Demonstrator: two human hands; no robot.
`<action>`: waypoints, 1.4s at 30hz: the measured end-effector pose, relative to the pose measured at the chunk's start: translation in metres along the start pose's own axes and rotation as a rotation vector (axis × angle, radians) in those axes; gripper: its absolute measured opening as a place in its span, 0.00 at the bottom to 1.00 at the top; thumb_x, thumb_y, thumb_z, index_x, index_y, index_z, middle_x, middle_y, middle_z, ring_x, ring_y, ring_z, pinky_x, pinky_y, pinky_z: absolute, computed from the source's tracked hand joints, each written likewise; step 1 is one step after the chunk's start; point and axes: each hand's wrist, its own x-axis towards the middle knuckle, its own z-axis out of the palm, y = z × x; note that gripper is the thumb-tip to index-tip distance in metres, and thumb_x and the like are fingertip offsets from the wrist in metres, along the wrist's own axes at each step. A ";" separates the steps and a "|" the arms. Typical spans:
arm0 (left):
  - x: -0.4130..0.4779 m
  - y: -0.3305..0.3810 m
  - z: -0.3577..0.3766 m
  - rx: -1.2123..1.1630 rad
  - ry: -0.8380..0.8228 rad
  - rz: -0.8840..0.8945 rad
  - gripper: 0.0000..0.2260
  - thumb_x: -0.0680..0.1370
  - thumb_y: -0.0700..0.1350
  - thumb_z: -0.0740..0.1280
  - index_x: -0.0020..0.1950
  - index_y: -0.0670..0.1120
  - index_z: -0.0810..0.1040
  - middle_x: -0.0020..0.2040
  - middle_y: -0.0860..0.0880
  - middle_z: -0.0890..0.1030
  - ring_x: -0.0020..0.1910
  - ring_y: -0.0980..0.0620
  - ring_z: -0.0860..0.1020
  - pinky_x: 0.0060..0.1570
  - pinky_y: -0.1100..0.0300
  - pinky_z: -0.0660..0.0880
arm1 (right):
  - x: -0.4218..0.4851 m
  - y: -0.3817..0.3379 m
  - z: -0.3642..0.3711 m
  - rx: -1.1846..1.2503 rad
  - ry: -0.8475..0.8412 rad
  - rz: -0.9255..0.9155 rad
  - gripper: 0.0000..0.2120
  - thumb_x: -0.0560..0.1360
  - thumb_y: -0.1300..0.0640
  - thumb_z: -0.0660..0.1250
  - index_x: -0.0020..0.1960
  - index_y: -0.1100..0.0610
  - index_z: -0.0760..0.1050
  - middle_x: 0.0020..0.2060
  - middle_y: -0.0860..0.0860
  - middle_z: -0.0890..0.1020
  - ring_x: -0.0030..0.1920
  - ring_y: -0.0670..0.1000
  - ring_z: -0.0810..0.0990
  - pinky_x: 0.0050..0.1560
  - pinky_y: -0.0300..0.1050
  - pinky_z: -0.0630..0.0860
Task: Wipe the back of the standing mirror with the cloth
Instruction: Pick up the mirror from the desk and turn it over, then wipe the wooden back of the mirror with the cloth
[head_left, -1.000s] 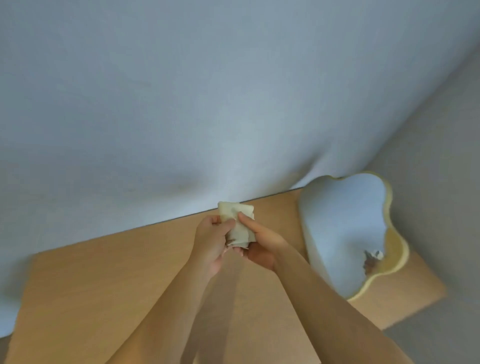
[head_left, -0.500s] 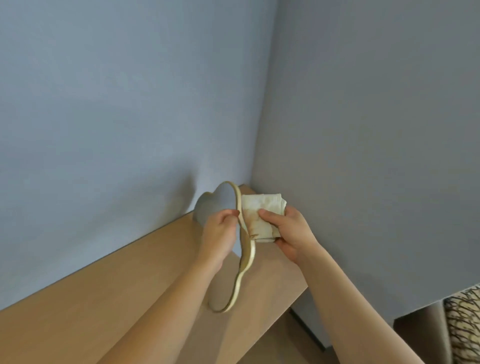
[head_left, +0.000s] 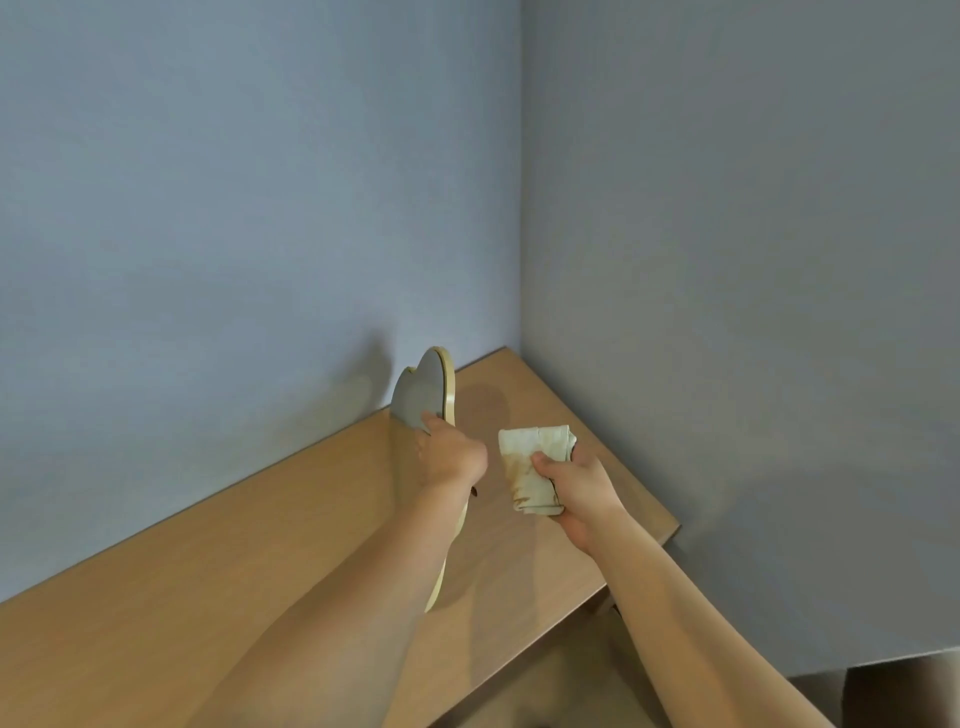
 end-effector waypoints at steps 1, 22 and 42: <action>0.002 -0.001 0.001 -0.032 -0.010 -0.005 0.37 0.79 0.34 0.61 0.86 0.43 0.49 0.81 0.38 0.65 0.77 0.37 0.67 0.72 0.44 0.72 | 0.001 0.001 0.001 0.005 -0.013 0.010 0.15 0.82 0.64 0.67 0.69 0.59 0.74 0.60 0.60 0.84 0.59 0.63 0.85 0.59 0.66 0.82; 0.020 -0.120 -0.152 -0.816 -0.017 -0.166 0.08 0.83 0.38 0.67 0.61 0.41 0.82 0.54 0.40 0.88 0.47 0.42 0.87 0.47 0.47 0.83 | -0.022 0.080 0.152 -0.132 -0.266 -0.023 0.14 0.81 0.64 0.66 0.67 0.57 0.76 0.59 0.58 0.85 0.60 0.59 0.85 0.64 0.63 0.80; 0.033 -0.253 -0.146 -1.388 -0.147 -0.266 0.21 0.87 0.55 0.55 0.68 0.45 0.81 0.65 0.39 0.85 0.62 0.39 0.85 0.51 0.42 0.84 | -0.009 0.195 0.189 -0.790 -0.136 -0.247 0.15 0.79 0.47 0.71 0.56 0.48 0.67 0.46 0.44 0.81 0.45 0.40 0.81 0.36 0.32 0.73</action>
